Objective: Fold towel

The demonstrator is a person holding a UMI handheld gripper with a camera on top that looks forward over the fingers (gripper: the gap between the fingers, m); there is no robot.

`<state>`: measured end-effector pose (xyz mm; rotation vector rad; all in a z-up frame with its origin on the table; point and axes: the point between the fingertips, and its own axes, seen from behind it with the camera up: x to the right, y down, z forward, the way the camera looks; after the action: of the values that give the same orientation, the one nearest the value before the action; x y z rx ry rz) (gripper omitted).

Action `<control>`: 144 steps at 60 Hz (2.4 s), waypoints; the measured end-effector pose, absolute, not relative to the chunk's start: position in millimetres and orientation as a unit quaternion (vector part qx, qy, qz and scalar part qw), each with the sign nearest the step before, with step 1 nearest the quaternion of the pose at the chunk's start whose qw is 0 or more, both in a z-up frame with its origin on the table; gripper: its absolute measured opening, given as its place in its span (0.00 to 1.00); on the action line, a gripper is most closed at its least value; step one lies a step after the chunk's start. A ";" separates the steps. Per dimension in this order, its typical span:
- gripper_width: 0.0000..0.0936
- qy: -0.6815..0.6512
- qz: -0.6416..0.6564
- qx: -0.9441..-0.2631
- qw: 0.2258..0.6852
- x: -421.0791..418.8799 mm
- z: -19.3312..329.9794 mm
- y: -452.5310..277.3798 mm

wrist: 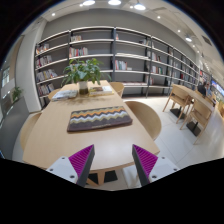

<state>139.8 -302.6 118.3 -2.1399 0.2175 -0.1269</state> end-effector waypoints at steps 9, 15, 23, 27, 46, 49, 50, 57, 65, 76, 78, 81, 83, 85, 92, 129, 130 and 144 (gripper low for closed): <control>0.81 0.048 -0.019 -0.896 0.441 70.5 74.5 -260.8; 0.81 0.021 -0.011 -0.905 0.425 29.3 56.1 -216.6; 0.81 0.007 0.001 -0.905 0.426 -11.0 46.3 -140.8; 0.81 0.005 0.003 -0.906 0.423 -23.2 39.2 -104.0; 0.64 -0.010 -0.007 -0.921 0.389 -41.0 -0.8 -6.5; 0.58 -0.010 -0.016 -0.924 0.383 -36.7 -6.6 -6.7; 0.56 -0.009 -0.018 -0.923 0.384 -35.4 -5.4 -9.8; 0.32 -0.009 -0.036 -0.920 0.390 -22.8 -8.5 -6.9; 0.09 -0.018 -0.045 -0.918 0.393 -13.4 -8.8 -5.4; 0.05 -0.026 0.010 -0.926 0.375 -7.0 13.6 -7.9; 0.05 -0.032 0.003 -0.922 0.385 3.9 30.9 -8.1; 0.05 -0.035 -0.005 -0.914 0.404 25.2 59.3 -3.4; 0.05 -0.036 -0.009 -0.909 0.416 40.7 79.3 -3.4; 0.05 -0.037 -0.014 -0.903 0.427 58.4 96.4 -2.1; 0.05 -0.036 -0.044 -0.894 0.444 132.1 131.6 1.5; 0.80 0.046 -0.053 -0.887 0.457 244.2 128.8 -28.7; 0.83 0.046 -0.052 -0.884 0.463 240.1 137.8 -31.5; 0.89 0.033 -0.016 -0.847 0.530 155.8 238.6 -98.1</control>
<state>155.8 -98.1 238.6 -2.0234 0.0783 -0.0378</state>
